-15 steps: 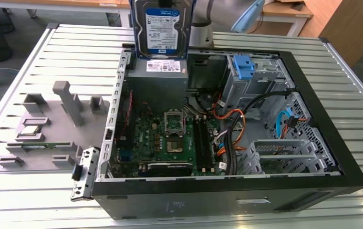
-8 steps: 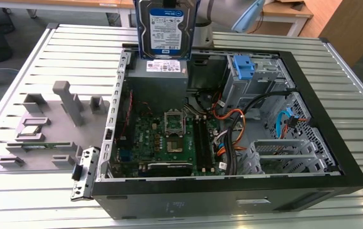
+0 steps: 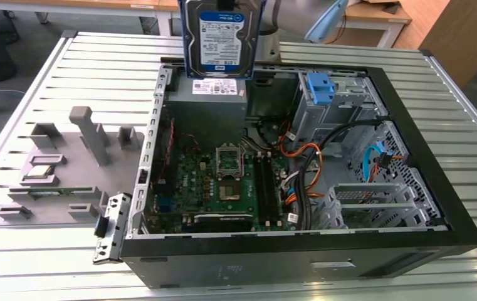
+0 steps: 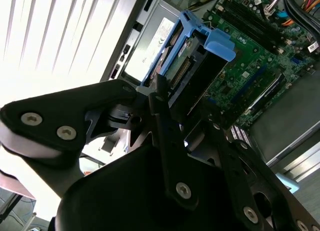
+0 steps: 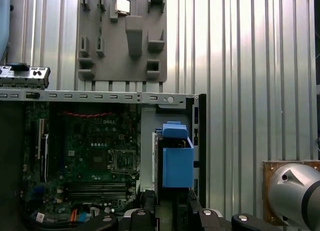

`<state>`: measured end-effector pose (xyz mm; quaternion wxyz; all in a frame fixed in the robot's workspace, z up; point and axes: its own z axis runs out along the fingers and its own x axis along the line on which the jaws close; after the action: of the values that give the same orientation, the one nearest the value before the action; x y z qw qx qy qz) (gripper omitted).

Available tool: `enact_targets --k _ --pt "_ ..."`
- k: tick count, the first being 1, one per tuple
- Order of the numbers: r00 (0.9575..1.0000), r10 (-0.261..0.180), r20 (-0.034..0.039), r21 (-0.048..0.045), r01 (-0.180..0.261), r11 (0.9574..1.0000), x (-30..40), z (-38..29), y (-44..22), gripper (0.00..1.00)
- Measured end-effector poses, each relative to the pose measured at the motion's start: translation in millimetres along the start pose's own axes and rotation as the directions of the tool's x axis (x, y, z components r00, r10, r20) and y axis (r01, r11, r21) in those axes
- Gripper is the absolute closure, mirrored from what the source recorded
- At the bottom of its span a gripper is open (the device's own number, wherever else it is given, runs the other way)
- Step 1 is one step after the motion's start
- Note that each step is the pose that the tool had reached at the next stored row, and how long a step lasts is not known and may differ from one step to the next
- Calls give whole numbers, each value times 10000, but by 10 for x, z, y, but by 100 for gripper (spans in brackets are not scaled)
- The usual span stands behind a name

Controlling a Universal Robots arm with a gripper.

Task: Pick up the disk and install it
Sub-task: 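Pick up the disk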

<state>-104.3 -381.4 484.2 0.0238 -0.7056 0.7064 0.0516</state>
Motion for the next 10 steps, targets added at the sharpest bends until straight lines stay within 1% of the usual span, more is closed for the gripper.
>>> enact_targets --k 8,10 --pt "10000 0 0 0 0 10000 1 0 -5 65" --pt "10000 -2 0 0 2 10000 10 -1 -6 65"
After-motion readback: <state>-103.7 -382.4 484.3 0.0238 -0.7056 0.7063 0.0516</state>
